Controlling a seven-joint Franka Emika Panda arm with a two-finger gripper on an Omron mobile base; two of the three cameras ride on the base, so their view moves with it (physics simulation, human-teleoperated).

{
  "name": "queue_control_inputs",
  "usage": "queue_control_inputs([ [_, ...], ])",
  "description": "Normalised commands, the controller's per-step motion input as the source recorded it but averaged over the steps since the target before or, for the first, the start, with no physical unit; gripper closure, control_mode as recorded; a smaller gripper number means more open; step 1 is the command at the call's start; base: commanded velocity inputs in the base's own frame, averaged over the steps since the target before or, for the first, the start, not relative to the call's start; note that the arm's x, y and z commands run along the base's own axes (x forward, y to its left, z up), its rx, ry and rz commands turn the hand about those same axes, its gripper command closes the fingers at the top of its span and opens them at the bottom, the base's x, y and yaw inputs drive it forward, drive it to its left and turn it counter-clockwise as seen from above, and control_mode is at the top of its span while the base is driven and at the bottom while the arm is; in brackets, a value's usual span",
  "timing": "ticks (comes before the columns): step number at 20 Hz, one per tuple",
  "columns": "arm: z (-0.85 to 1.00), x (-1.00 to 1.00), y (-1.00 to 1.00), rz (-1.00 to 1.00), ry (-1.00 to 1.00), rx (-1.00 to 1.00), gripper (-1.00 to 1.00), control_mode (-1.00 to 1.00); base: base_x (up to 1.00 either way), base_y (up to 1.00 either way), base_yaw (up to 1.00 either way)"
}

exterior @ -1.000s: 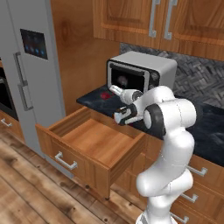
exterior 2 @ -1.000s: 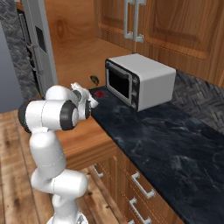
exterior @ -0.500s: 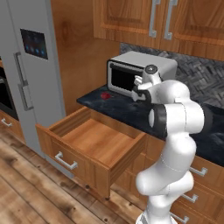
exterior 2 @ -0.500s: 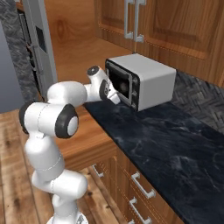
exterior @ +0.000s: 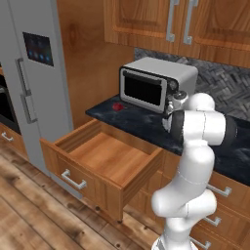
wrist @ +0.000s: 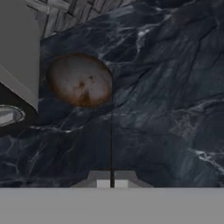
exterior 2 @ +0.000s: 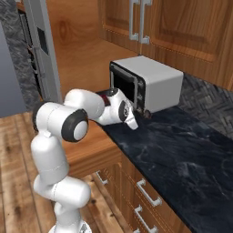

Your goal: Pick the ladle from the drawer and place it on the counter.

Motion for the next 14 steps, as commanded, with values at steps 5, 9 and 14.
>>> queue_control_inputs([
  [5,-1.0,-0.63,-0.43,-0.01,0.11,0.0,1.0,-1.0,0.0,0.0,0.0],
  [9,-1.0,-0.28,-0.22,0.0,0.04,0.0,-1.0,-1.0,0.0,0.0,0.0],
  [14,-0.78,-0.03,-0.55,0.0,0.01,0.06,-1.0,-1.0,0.0,0.0,0.0],
])
